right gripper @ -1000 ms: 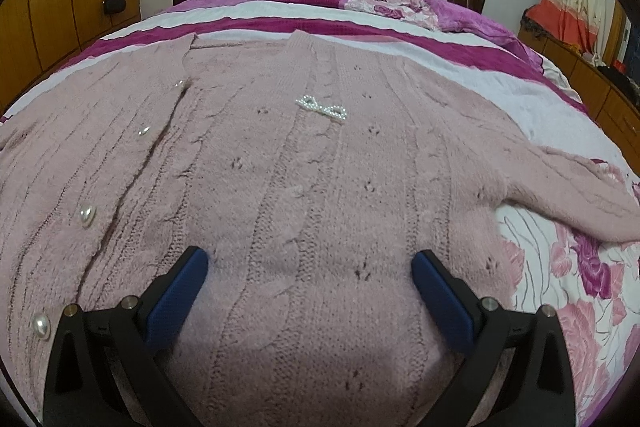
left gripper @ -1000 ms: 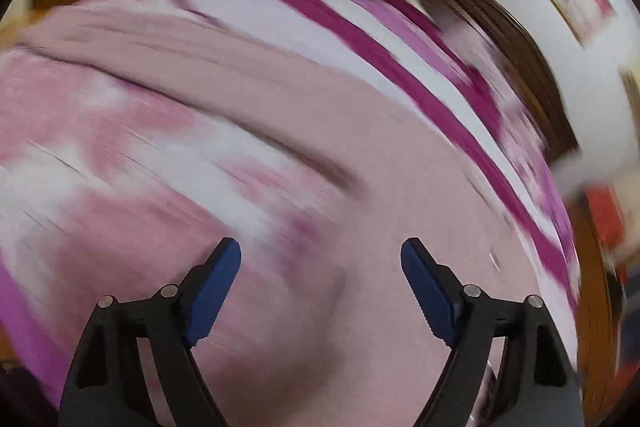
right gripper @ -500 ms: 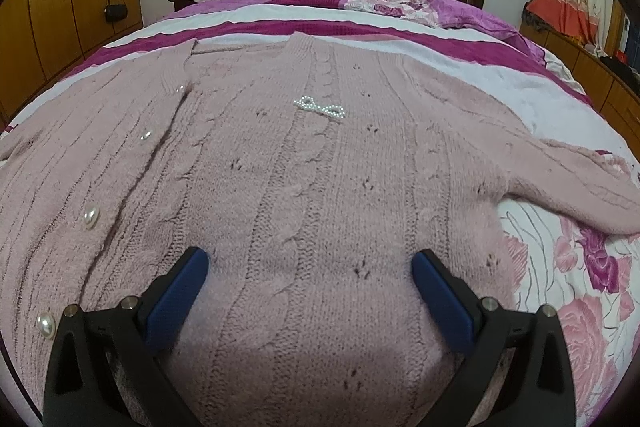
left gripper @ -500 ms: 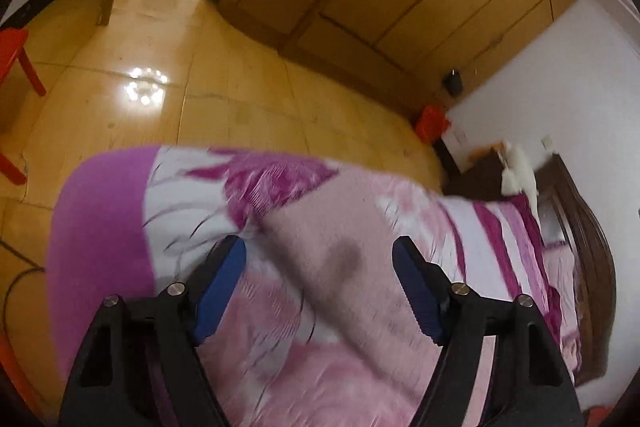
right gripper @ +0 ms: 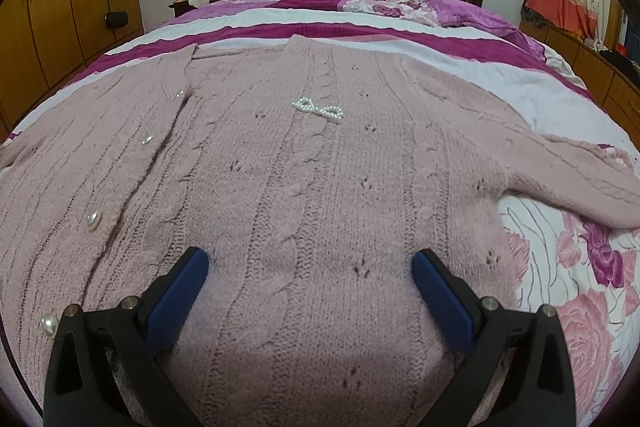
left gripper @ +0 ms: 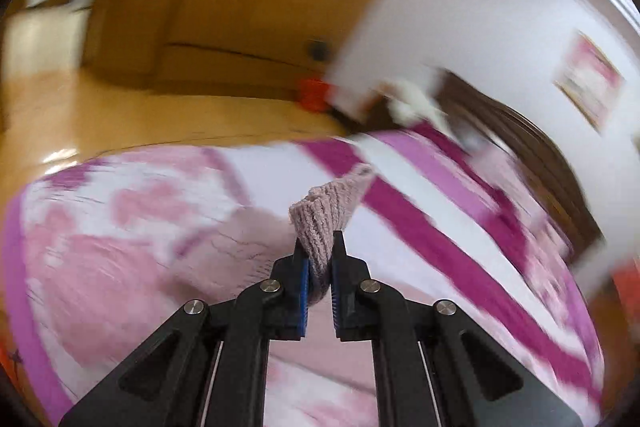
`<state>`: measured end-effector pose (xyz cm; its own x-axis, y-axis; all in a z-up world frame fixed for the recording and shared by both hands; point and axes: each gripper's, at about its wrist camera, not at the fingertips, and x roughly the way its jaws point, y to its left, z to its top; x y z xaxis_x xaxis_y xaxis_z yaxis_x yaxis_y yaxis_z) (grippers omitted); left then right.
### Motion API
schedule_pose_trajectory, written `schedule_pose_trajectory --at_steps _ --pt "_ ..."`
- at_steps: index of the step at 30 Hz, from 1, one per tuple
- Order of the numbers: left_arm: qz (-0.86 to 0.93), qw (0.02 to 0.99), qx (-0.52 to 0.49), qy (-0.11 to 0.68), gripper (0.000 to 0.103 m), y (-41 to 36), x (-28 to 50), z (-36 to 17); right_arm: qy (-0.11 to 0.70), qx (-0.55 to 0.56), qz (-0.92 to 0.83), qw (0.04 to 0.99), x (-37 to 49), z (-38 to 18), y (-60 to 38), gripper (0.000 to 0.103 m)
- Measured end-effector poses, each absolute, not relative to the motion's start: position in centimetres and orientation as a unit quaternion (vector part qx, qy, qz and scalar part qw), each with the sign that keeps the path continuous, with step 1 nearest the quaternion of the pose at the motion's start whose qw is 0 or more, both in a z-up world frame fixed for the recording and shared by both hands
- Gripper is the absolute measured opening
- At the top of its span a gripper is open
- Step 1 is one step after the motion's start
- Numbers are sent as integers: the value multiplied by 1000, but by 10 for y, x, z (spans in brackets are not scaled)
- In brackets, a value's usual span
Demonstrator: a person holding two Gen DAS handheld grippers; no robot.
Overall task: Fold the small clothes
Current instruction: 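Grasp a cardigan sleeve cuff with the left gripper and lift it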
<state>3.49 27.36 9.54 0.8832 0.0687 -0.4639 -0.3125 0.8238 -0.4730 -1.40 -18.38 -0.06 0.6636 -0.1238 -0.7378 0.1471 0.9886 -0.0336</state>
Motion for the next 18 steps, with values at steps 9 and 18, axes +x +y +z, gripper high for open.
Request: schedule_pose_trajectory --at_steps 9,18 --pt "-81 942 -122 301 0 117 42 76 400 20 -72 913 -14 -2 -184 103" --pt "-211 880 -120 407 16 61 58 24 412 19 -65 909 -11 -3 -184 103"
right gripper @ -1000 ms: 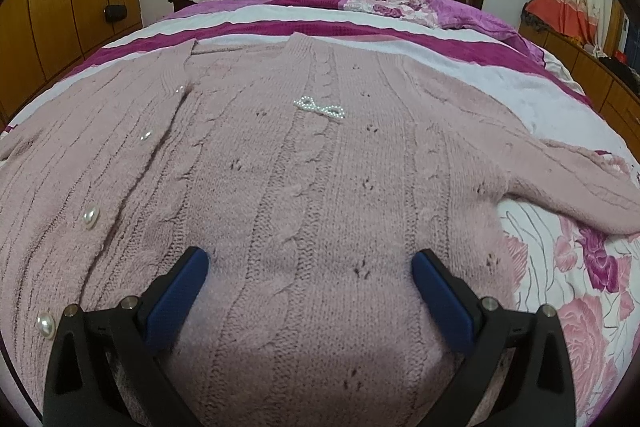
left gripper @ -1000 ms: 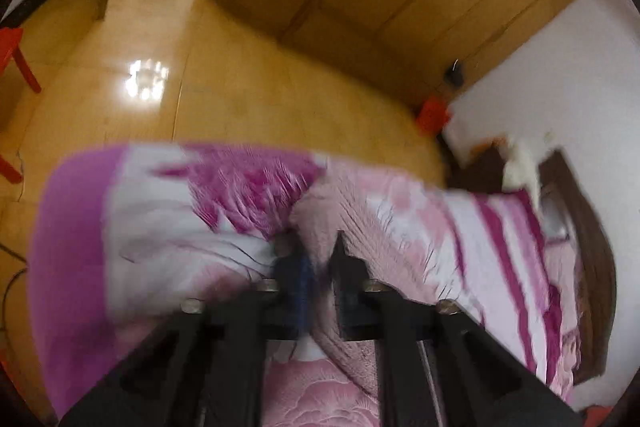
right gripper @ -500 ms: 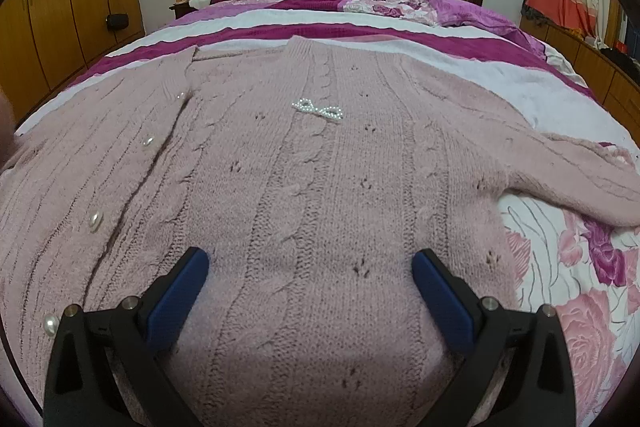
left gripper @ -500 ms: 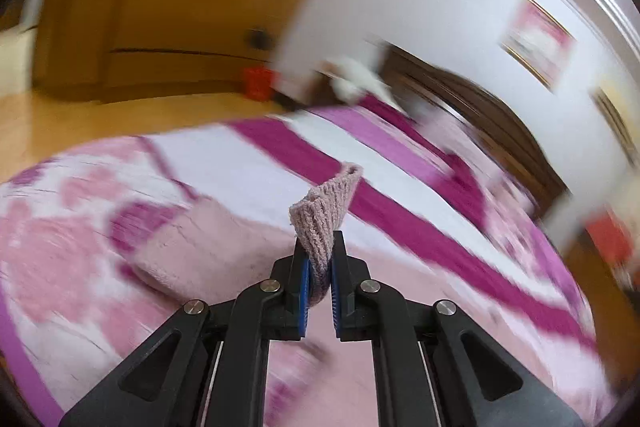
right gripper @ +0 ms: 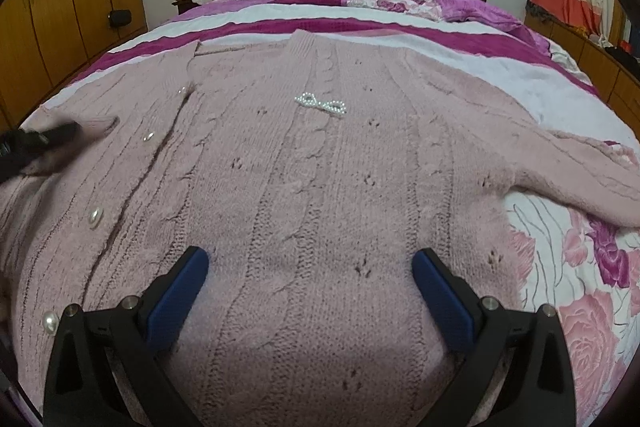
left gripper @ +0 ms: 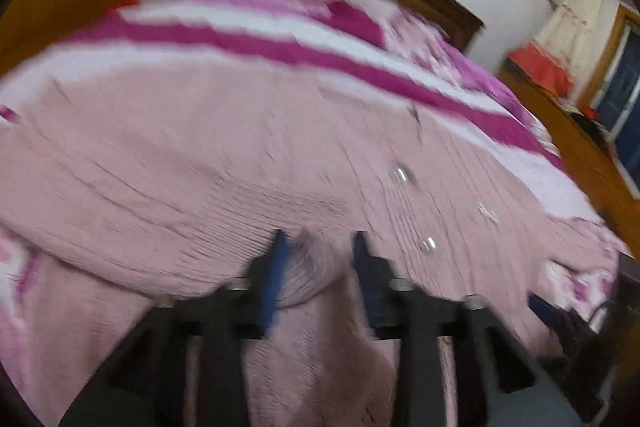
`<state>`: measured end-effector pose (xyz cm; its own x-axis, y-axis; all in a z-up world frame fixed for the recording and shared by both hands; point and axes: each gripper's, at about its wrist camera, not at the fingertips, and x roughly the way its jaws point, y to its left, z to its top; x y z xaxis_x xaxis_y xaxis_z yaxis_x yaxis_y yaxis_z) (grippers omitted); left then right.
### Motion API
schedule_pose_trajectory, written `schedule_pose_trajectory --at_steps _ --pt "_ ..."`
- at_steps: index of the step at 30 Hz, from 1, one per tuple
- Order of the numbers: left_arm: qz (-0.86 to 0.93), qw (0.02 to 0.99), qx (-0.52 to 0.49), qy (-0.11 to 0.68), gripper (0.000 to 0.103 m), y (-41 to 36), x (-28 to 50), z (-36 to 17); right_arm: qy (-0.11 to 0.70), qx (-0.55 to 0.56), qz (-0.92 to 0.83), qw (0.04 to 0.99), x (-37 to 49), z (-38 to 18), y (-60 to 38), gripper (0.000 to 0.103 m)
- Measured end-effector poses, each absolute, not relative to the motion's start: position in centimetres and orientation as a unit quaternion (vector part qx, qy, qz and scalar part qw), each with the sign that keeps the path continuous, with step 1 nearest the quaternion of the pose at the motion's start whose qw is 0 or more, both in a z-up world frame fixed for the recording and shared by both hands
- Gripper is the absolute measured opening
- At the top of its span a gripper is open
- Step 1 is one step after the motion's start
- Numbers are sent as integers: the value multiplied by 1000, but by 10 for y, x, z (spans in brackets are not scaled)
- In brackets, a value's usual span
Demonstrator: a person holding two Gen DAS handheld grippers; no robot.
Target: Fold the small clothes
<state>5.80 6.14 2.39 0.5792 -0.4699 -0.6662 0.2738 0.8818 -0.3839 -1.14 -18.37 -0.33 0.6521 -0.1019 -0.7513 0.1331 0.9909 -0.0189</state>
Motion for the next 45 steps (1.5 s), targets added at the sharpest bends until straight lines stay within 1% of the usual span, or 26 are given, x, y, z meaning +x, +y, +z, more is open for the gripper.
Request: schedule_pose_trajectory --at_steps 1,2,3,4,5,6,7,8,9,10,12,13,14,15,17,18,21,22,23,24,26,31,34,38,42,45 --pt "-228 873 -147 406 17 61 57 25 414 16 -66 908 -11 -3 -183 103" --pt "-248 862 -181 404 22 68 56 31 415 12 -69 907 -11 -3 -181 103" --pt "-305 828 -244 402 23 80 56 39 415 6 -73 907 -12 -3 -179 103" --pt "-339 809 -276 394 23 87 55 45 413 0 -77 908 -13 -3 -177 103" --pt "-358 800 -293 382 23 92 54 52 411 -6 -80 908 -14 -3 -174 102" --pt "-352 816 -286 359 24 102 51 68 406 -8 -77 910 -17 0 -174 99" --pt "-335 833 -268 349 24 106 48 77 396 -4 -71 915 -21 3 -174 85" --pt "-315 850 -244 345 24 109 47 85 380 8 -74 922 -28 9 -175 62" --pt "-283 871 -209 344 24 112 47 93 364 19 -72 928 -33 18 -174 51" --pt "-264 879 -195 346 24 114 47 95 332 42 -54 941 -39 35 -170 47" --pt "-235 884 -206 347 24 124 49 95 293 80 -19 953 -40 61 -156 47" --pt "-230 881 -225 348 24 130 53 93 296 101 11 950 -32 70 -145 50" --pt "-228 875 -246 351 24 134 56 91 322 124 53 937 -14 73 -129 57" --pt "-226 867 -265 357 24 138 59 88 346 144 79 924 4 72 -117 60" --pt "-229 854 -296 363 24 152 56 85 389 164 93 902 41 60 -93 60" --pt "-232 849 -305 362 24 156 59 83 406 155 91 896 57 53 -82 60" --pt "-226 854 -300 360 24 169 54 87 458 132 76 876 95 25 -50 60" --pt "-220 857 -296 360 24 175 50 90 462 130 73 874 102 21 -43 50" --pt "-218 858 -295 360 24 180 51 90 458 121 67 878 107 19 -37 21" --pt "-219 859 -293 358 24 183 51 93 457 112 65 880 111 17 -33 9" --pt "-218 862 -289 354 24 184 54 95 452 106 70 883 114 22 -31 8" --pt "-189 879 -274 341 24 196 54 98 370 56 95 923 105 71 -46 8" --pt "-179 870 -289 356 24 200 60 88 337 40 82 937 103 111 -74 8" --pt "-170 863 -304 366 24 204 67 79 320 48 50 945 101 142 -123 8" --pt "-152 867 -297 369 24 207 70 72 318 63 5 946 87 151 -183 8" --pt "-145 868 -296 371 24 205 73 69 324 102 -30 940 77 138 -233 8"
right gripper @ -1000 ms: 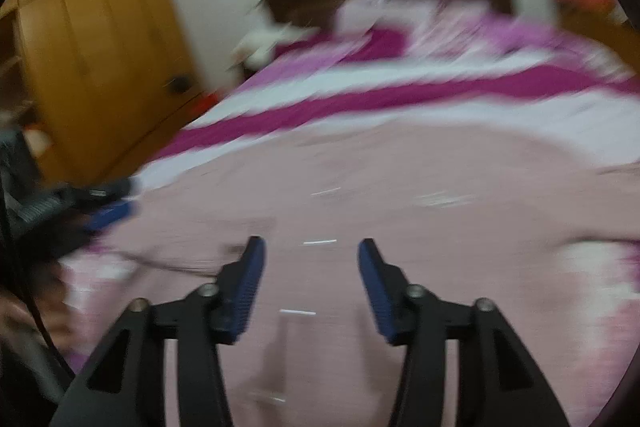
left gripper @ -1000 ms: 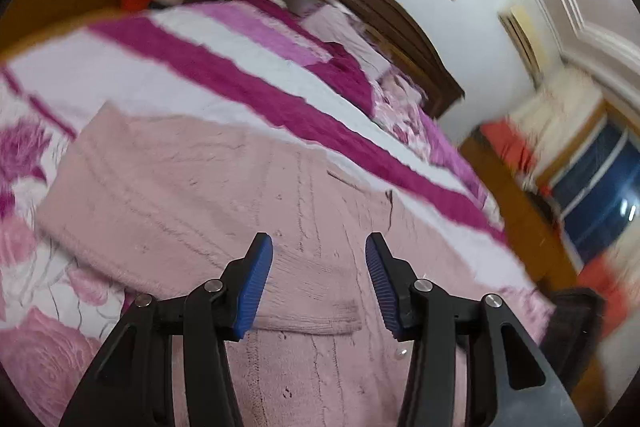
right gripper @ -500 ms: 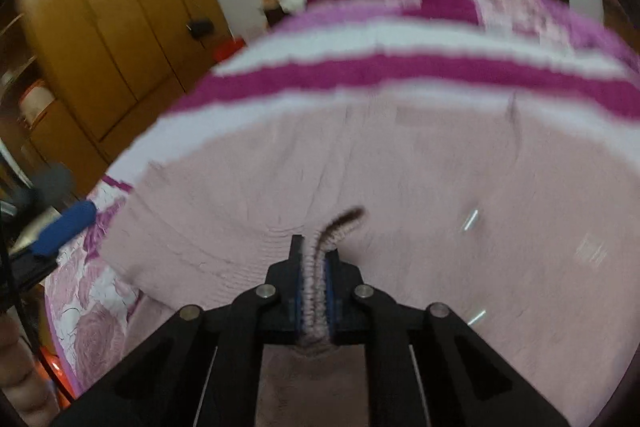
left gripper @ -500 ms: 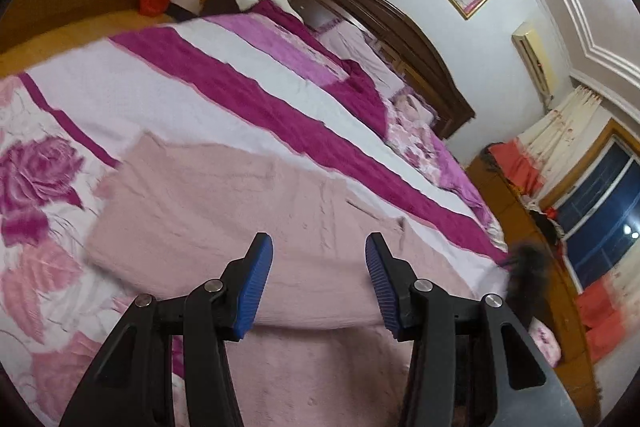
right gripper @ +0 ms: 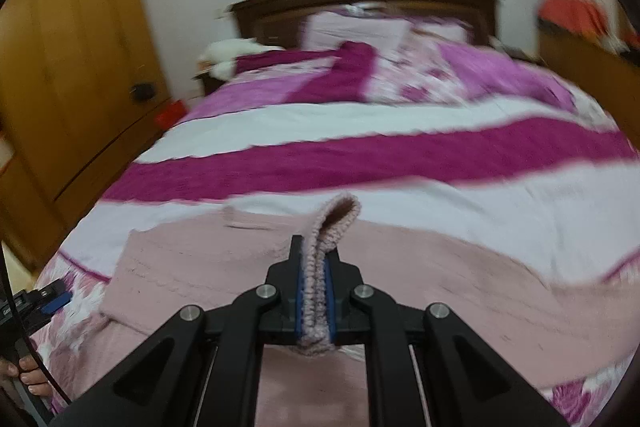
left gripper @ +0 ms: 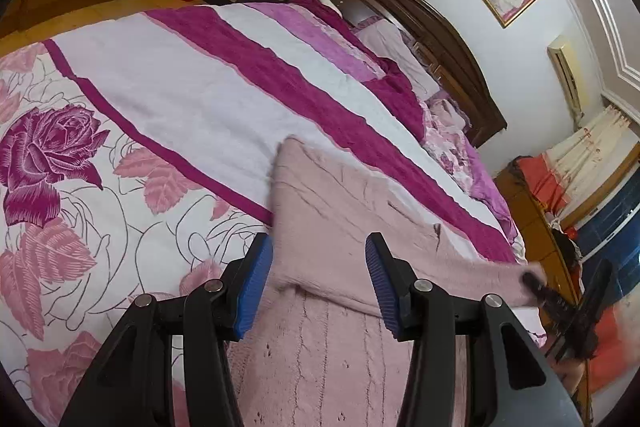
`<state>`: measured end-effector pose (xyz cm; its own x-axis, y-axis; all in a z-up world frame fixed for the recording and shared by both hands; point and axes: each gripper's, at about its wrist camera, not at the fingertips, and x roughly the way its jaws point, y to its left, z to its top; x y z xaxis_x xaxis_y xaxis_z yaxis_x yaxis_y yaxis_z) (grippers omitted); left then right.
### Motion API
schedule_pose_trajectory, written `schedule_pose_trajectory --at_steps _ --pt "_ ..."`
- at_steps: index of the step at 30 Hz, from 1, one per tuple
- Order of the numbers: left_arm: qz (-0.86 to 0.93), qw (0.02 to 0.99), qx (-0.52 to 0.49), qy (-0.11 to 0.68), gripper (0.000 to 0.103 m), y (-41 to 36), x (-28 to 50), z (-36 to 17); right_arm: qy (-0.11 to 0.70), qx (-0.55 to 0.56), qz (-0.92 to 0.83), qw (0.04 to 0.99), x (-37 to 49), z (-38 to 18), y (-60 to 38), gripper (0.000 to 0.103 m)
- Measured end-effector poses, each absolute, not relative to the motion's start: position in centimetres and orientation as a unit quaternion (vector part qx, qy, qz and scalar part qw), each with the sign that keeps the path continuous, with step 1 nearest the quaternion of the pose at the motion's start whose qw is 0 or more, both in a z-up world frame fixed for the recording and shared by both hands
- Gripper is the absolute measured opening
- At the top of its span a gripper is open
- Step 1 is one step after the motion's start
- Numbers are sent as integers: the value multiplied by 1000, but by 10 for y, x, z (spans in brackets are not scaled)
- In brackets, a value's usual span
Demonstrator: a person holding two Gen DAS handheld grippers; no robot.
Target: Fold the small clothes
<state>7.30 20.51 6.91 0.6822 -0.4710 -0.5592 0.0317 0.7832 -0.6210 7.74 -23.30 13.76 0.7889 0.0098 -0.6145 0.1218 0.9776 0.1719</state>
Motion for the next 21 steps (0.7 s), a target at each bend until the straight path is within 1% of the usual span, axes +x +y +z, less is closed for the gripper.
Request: schedule_pose_trajectory --at_steps 4,6,7,9,10,11,13,16,19,21 --pt "-148 863 -298 379 24 195 75 62 353 136 -60 924 69 102 -276 8" --pt "-146 868 -278 385 24 185 75 59 368 141 -69 917 68 80 -290 9" --pt "-143 873 -255 389 24 176 75 58 374 140 -73 914 69 71 -295 11" --pt "-142 884 -215 389 24 157 70 59 382 138 -102 908 68 52 -306 28" --pt "-147 890 -199 383 24 143 67 61 385 142 -115 905 66 46 -312 56" --pt "-151 891 -193 381 24 134 65 62 387 160 -118 900 61 41 -322 71" --pt "-184 886 -167 392 24 91 64 64 364 210 -108 901 40 42 -351 71" --pt "-241 875 -114 405 24 13 57 69 306 220 -139 916 0 67 -399 71" --pt "-306 860 -63 403 24 -72 45 75 216 252 -227 916 -74 96 -464 78" --pt "-336 853 -44 397 24 -117 38 77 180 292 -303 889 -127 102 -513 78"
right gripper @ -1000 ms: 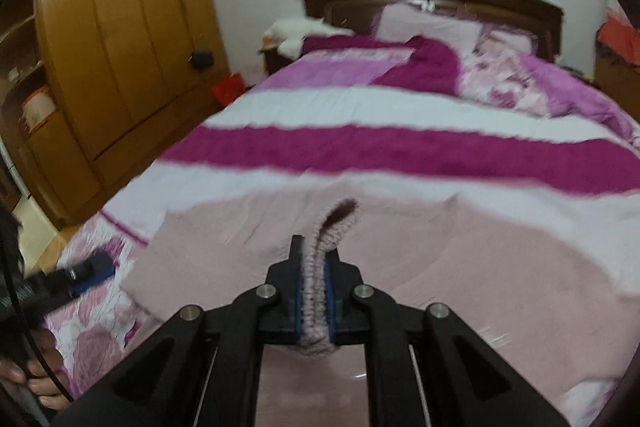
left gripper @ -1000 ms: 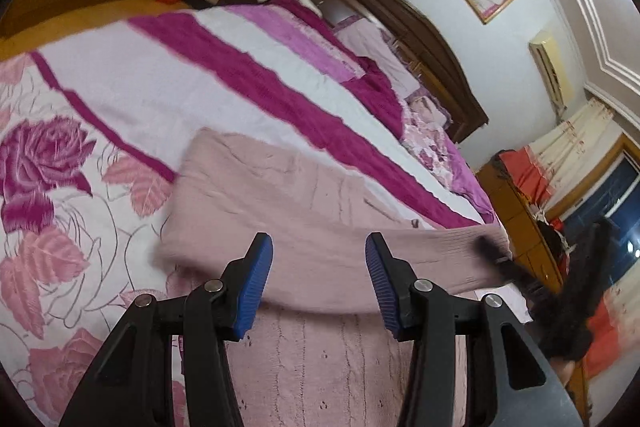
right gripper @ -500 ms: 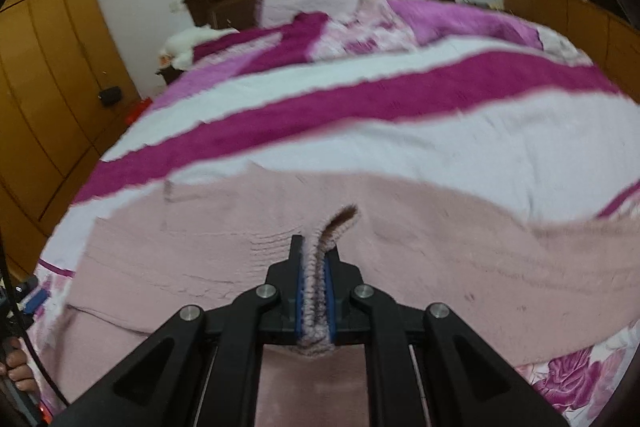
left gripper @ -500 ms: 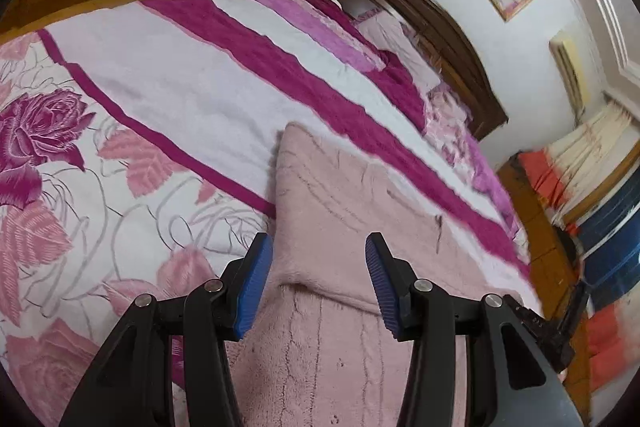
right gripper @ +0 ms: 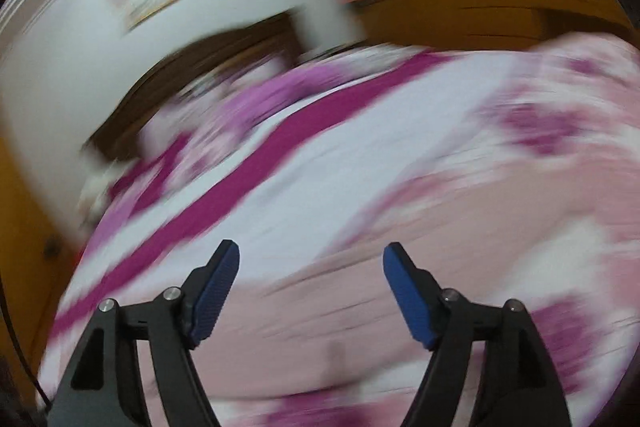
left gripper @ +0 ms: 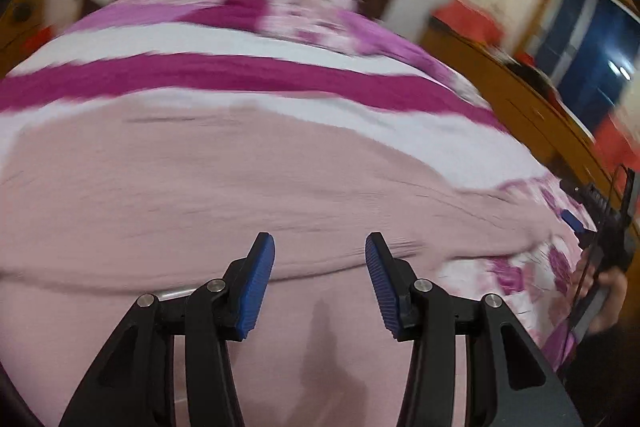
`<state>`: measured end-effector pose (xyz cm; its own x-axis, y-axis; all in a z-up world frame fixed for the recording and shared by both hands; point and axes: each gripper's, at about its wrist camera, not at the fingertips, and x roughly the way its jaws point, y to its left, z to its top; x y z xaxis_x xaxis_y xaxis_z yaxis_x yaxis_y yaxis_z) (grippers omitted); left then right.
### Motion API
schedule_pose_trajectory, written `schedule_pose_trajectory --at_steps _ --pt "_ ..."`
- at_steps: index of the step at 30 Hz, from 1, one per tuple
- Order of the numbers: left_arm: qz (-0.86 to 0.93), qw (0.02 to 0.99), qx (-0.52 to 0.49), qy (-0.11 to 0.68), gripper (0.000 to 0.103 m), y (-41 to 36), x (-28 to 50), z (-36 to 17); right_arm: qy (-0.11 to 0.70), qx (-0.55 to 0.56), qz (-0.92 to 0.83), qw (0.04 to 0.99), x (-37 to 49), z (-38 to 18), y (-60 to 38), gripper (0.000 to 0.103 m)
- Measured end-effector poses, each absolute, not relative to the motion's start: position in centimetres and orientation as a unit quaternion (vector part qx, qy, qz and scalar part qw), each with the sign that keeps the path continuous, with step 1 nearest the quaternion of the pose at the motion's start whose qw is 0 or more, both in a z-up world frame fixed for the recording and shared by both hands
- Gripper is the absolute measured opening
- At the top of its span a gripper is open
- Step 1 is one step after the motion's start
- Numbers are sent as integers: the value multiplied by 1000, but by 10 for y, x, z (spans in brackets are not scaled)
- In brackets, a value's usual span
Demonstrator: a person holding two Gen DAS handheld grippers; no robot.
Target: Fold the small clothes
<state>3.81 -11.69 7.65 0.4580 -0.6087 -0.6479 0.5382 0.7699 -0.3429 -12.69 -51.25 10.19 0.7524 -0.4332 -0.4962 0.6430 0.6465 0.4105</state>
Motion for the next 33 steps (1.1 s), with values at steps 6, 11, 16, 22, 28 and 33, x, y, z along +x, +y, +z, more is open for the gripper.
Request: schedule_pose_trajectory --at_steps 6,11,16,22,28,33 --pt "-371 830 24 415 24 -208 16 48 102 517 -357 771 -230 30 -621 63" --pt "-365 829 37 422 24 -214 14 26 54 531 -307 788 -208 19 -652 11" --pt "-404 805 -80 427 24 -184 25 16 102 440 -260 854 -148 56 -643 11" --pt "-437 776 -155 427 24 -170 37 8 191 293 -171 921 -48 106 -541 11" --pt "-447 785 -160 398 24 -164 28 17 330 205 -130 912 23 73 -427 14" --pt "-468 772 -164 397 43 -165 27 23 380 224 -99 892 6 40 -402 64"
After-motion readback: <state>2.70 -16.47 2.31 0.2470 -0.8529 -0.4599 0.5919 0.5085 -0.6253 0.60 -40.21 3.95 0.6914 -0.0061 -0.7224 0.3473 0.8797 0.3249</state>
